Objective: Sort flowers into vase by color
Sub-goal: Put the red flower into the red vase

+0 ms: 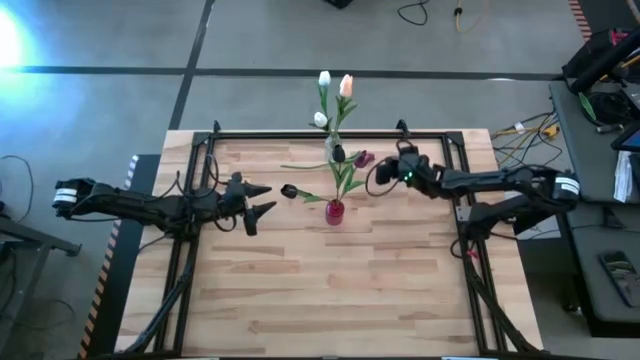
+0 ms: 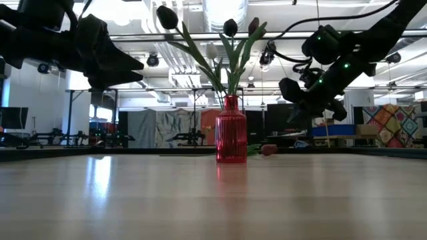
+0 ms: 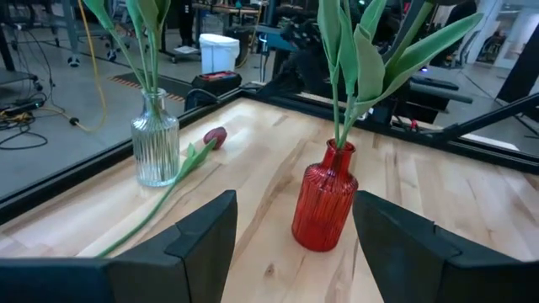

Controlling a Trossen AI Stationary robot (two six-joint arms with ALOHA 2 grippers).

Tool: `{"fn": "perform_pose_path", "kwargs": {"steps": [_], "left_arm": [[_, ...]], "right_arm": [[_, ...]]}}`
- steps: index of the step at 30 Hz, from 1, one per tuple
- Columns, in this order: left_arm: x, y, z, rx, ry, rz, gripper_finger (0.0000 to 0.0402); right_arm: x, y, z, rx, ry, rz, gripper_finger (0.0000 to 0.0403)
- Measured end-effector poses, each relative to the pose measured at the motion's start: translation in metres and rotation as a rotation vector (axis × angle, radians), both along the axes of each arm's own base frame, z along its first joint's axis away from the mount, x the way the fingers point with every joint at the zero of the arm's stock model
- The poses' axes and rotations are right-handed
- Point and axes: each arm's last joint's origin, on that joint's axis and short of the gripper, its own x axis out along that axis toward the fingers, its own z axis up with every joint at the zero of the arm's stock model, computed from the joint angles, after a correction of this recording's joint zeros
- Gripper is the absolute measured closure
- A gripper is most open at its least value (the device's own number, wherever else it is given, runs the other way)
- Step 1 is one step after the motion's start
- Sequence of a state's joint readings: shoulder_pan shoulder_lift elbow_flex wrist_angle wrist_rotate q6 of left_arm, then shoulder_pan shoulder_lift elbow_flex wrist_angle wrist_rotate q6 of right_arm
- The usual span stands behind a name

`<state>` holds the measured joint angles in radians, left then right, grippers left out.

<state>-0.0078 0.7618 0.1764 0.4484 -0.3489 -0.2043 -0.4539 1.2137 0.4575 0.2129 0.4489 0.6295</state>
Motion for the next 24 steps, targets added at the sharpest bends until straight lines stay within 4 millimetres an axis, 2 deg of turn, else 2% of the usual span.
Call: {"fn": "perform_pose_path", "kwargs": {"steps": [7,12,16,24], "left_arm": [[0.002,0.000,-0.001,0.000,0.001,0.000,0.0180],[0.005,0.000,-0.003,0.004,0.016,-0.001,0.0180],[0.007,0.000,-0.004,0.007,0.022,-0.001,0.0180],[0.010,0.000,-0.008,0.011,0.046,-0.002,0.0180]], "right_arm": [[-0.011,-0.026,0.005,0.043,-0.014,0.010,0.0293],[-0.016,-0.045,-0.005,0.108,0.024,0.008,0.0259],[-0.005,-0.065,-0.017,0.164,0.061,0.024,0.0257],[0.032,-0.098,-0.045,0.232,0.132,0.093,0.0272]]}}
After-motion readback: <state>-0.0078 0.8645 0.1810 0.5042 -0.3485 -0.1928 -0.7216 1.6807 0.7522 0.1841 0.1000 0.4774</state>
